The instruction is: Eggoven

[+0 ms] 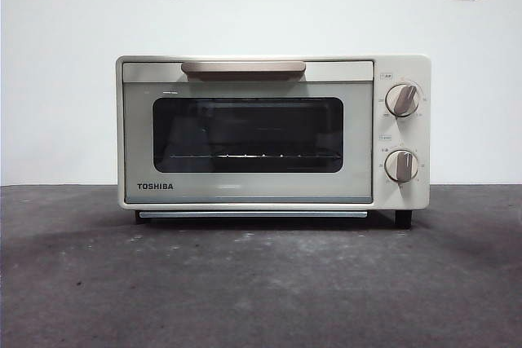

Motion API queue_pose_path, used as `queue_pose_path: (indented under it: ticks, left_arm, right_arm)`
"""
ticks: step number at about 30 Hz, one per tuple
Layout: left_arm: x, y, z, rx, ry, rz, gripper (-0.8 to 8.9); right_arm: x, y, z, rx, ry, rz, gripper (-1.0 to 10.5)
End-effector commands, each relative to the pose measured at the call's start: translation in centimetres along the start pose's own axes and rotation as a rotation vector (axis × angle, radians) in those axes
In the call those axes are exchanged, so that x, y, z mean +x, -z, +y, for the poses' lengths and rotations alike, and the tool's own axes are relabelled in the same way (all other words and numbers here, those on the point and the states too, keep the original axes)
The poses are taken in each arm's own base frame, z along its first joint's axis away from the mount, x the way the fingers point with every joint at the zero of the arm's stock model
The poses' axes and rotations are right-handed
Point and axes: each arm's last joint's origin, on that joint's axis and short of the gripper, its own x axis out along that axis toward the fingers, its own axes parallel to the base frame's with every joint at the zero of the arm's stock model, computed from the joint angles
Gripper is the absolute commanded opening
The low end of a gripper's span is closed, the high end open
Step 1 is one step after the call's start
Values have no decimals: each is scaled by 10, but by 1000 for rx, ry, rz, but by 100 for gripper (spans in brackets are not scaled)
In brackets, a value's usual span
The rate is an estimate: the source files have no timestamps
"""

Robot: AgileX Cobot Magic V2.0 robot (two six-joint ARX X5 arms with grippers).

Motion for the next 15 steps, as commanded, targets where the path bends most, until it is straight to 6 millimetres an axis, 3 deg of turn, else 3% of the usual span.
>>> queue_pose_path:
  ticks: [1, 8, 15]
  left_arm:
    - [22, -9, 0, 41, 4, 19, 7]
    - [62, -8, 4, 83, -30, 53, 7]
    - [78, -4, 9, 93, -59, 49, 7]
  right_arm:
    - [-8, -4, 2, -14, -8, -39, 3]
    - [-19, -1, 2, -16, -6, -64, 2]
    - [-20, 0, 2, -16, -1, -67, 2]
